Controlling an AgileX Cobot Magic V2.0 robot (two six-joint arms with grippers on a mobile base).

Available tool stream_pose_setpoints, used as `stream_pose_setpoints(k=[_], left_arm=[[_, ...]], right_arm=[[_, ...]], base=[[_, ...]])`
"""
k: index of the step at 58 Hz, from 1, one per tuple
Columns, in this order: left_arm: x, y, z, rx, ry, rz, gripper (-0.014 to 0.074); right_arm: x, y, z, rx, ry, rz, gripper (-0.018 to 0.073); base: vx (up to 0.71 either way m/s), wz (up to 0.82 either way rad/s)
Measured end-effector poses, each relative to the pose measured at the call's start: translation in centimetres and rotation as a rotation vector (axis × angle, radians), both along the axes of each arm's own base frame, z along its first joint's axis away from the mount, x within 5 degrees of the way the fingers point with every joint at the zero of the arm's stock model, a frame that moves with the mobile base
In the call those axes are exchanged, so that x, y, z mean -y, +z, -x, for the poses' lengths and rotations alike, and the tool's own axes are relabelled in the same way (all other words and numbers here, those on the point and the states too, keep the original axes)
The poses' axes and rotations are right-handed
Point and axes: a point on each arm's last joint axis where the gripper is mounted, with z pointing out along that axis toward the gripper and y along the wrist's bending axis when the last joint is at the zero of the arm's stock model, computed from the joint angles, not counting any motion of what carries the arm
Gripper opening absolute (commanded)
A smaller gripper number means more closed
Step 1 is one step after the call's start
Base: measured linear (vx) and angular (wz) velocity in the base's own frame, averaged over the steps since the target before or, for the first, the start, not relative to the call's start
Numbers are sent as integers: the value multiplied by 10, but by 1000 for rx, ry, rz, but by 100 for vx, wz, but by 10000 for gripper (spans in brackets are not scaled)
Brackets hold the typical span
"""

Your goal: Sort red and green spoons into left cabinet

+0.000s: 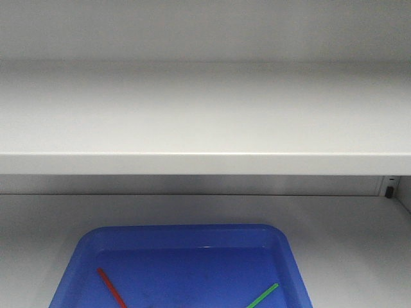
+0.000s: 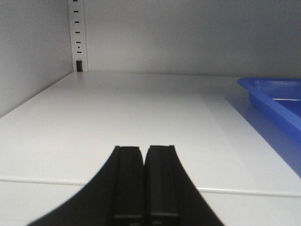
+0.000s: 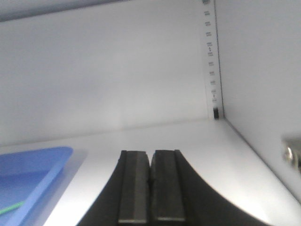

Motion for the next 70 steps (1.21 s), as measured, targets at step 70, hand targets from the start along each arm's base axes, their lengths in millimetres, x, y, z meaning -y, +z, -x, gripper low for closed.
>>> stream_pose_setpoints(k=[70], left_arm=[[0, 0, 0, -1, 0, 0, -4]], right_arm=[[-2, -27, 0, 44, 6, 74, -3]], base=[[0, 0]])
